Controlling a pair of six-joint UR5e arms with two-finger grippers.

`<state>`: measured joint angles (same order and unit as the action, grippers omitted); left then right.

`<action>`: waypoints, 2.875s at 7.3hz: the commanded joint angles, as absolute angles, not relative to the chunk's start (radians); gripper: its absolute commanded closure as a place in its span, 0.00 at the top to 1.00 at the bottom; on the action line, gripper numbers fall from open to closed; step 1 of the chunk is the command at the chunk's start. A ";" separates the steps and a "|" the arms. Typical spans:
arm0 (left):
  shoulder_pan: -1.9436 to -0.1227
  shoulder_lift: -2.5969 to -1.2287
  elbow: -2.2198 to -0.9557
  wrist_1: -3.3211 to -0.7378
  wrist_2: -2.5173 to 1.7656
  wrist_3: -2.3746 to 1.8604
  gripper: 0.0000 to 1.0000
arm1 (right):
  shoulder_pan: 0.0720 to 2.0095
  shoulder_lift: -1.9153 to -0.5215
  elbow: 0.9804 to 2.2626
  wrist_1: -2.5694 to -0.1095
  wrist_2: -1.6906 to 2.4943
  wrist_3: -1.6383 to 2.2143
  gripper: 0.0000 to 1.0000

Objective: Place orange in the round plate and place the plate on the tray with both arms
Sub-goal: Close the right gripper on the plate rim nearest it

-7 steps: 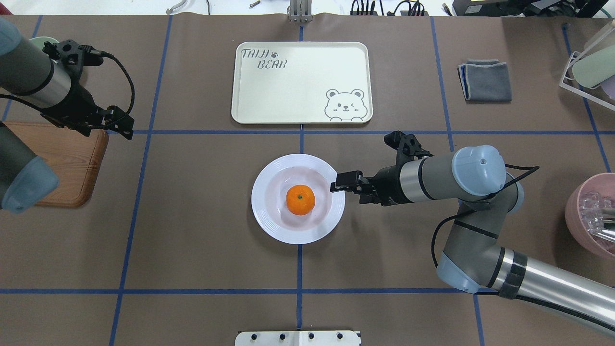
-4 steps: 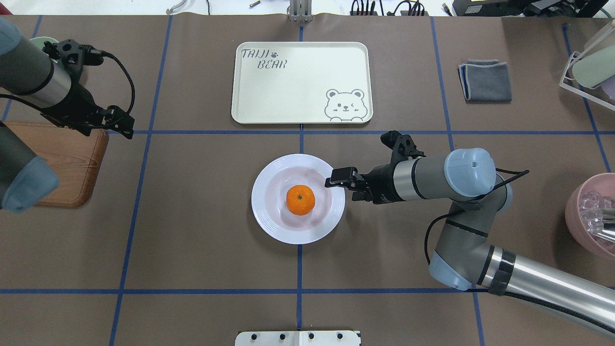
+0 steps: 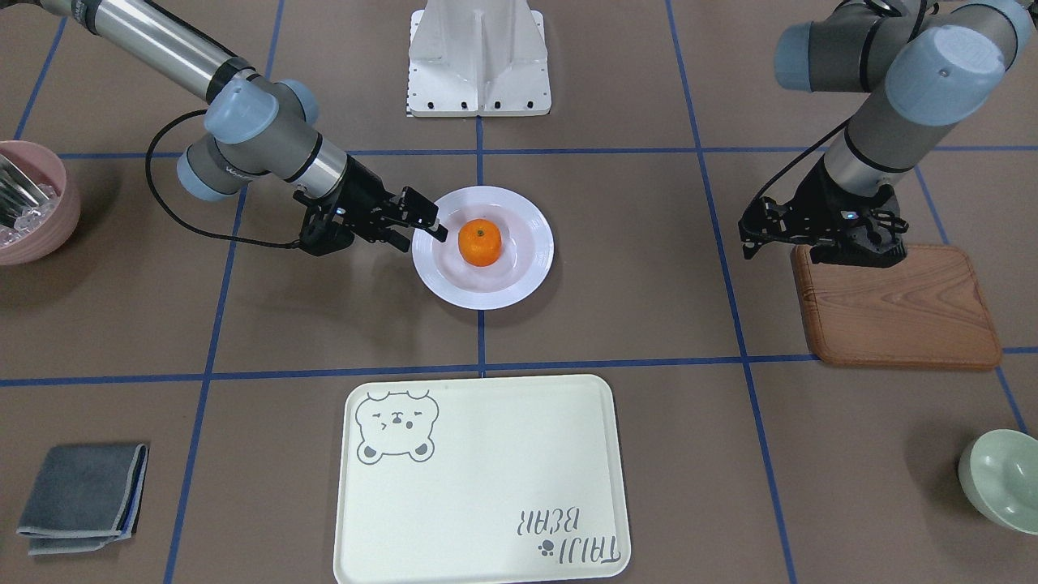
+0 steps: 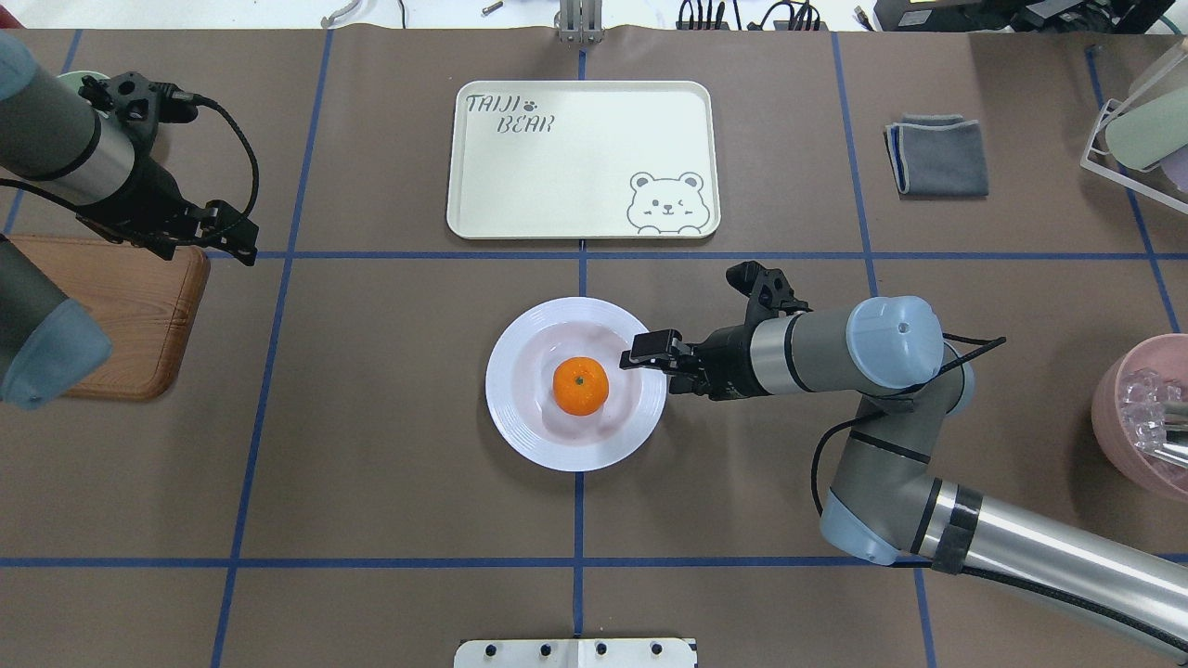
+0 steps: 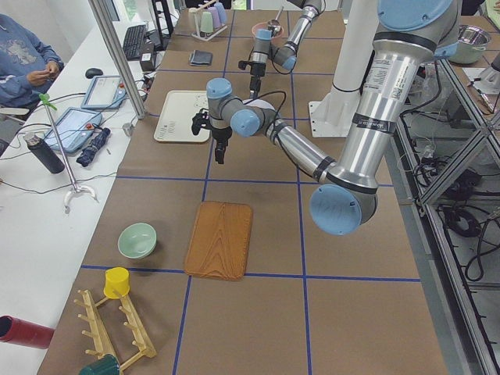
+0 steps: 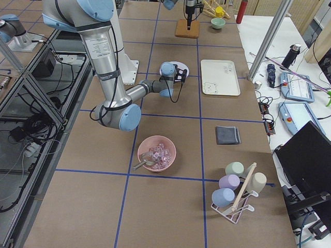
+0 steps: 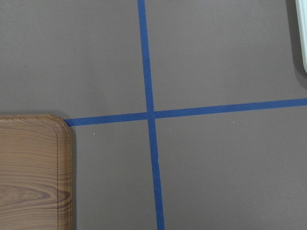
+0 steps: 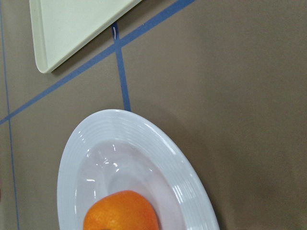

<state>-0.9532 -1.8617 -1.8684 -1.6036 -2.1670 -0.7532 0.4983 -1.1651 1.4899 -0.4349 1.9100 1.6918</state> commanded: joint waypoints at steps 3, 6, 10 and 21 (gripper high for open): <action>-0.965 -1.862 -1.871 -1.601 -2.168 -0.753 0.98 | 0.477 -1.163 1.430 -0.325 1.905 1.706 0.83; -0.972 -1.859 -1.879 -1.598 -2.169 -0.753 0.98 | 0.469 -1.155 1.428 -0.322 1.904 1.724 0.72; -0.982 -1.859 -1.888 -1.597 -2.169 -0.753 0.98 | 0.465 -1.155 1.428 -0.308 1.905 1.726 0.15; -0.983 -1.861 -1.898 -1.591 -2.169 -0.753 0.98 | 0.479 -1.158 1.436 -0.105 1.898 1.809 0.00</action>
